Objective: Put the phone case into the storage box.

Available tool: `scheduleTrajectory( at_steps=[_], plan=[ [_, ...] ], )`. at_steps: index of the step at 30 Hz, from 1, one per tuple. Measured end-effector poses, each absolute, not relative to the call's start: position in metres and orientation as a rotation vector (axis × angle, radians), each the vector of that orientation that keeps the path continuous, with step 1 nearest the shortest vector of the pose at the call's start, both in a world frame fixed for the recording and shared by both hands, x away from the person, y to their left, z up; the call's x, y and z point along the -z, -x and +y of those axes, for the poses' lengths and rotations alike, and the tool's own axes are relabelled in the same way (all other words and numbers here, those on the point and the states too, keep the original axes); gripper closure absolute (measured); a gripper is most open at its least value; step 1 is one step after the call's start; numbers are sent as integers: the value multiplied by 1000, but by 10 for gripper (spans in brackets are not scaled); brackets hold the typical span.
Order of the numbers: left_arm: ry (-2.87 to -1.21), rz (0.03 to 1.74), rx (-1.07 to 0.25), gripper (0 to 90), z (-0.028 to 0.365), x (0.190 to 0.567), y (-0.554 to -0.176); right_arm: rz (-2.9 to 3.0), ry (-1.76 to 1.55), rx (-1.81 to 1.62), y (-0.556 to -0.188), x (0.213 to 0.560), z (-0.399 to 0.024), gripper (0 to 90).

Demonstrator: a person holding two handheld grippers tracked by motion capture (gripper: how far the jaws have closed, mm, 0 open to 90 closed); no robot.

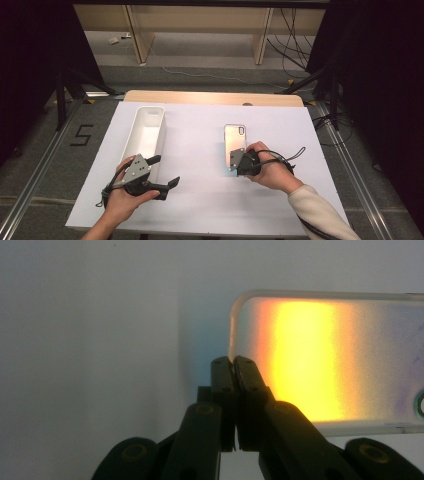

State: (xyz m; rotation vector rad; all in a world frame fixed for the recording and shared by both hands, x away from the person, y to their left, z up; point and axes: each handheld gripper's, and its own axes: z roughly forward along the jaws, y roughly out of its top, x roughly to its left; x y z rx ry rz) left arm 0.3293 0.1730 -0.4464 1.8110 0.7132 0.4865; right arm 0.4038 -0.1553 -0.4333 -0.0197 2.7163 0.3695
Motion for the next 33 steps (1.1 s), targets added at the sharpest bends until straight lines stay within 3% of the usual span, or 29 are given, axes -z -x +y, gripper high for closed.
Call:
scheduleTrajectory(
  at_steps=[20,33],
  plan=[
    [-1801,734,-470,61,172,446,-325,2714,46,-433,-385,426,-139,893],
    [-1782,761,-464,140,157,433,-327,2685,109,-471,-373,421,-124,893]
  ],
)
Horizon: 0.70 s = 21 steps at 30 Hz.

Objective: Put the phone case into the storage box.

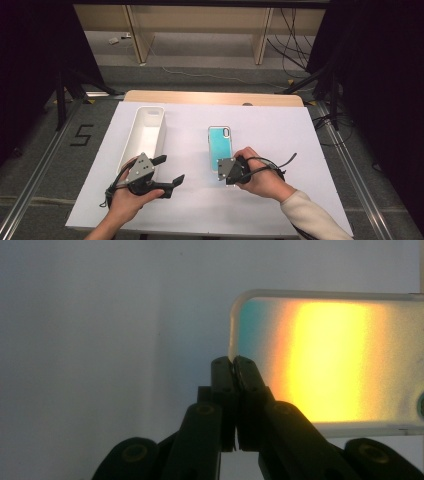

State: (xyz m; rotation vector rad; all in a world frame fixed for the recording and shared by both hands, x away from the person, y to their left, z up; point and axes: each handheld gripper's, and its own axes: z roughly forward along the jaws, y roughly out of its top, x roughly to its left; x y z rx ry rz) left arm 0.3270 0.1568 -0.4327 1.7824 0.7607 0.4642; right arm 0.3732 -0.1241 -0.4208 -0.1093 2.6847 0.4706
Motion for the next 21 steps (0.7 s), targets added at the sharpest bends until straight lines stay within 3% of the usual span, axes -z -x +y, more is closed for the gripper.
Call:
scheduleTrajectory(
  at_steps=[21],
  plan=[
    [-1825,865,-404,171,126,420,-362,2650,191,-513,-369,420,-113,893]
  ],
)
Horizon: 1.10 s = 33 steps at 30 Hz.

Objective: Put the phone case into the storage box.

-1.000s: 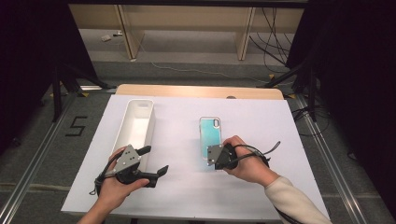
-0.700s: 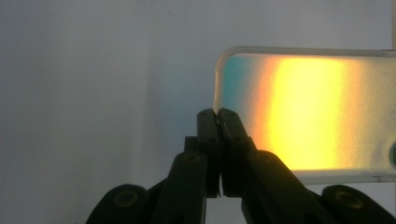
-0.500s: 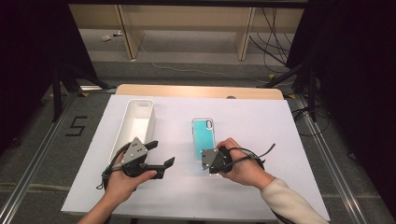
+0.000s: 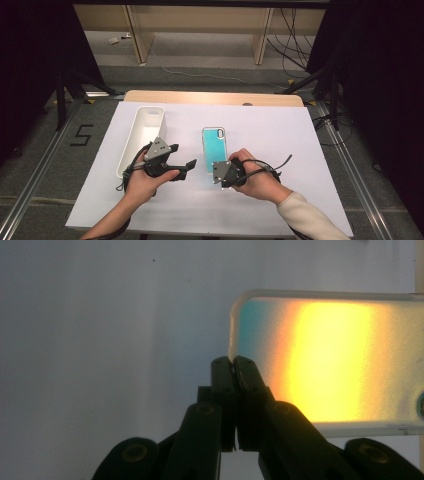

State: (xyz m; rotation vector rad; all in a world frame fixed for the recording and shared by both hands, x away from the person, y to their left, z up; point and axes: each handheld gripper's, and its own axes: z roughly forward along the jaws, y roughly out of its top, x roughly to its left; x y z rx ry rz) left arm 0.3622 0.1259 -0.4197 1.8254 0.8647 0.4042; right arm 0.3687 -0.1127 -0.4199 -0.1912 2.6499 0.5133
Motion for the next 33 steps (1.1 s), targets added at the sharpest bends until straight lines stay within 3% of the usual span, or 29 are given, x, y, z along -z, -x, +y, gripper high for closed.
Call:
scheduleTrajectory(
  at_steps=[33],
  plan=[
    [-1812,1012,-310,378,92,418,-403,2624,213,-528,-356,415,-103,893]
  ],
)
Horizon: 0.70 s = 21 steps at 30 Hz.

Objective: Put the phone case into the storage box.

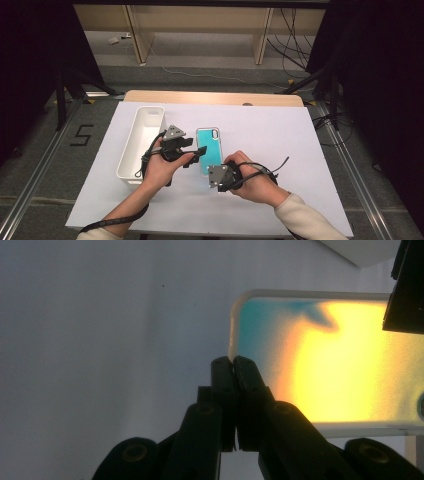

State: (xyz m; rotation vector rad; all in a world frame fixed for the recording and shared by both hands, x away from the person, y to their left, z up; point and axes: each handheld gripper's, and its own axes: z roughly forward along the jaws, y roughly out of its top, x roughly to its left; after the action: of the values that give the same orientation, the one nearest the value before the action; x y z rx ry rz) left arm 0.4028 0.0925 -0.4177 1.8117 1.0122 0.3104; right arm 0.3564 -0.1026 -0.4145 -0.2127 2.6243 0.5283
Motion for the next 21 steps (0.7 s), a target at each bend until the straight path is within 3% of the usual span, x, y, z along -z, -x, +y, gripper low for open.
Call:
scheduleTrajectory(
  at_steps=[21],
  plan=[
    [-1718,1108,-225,620,94,421,-411,2625,222,-528,-352,414,-100,893]
  ],
)
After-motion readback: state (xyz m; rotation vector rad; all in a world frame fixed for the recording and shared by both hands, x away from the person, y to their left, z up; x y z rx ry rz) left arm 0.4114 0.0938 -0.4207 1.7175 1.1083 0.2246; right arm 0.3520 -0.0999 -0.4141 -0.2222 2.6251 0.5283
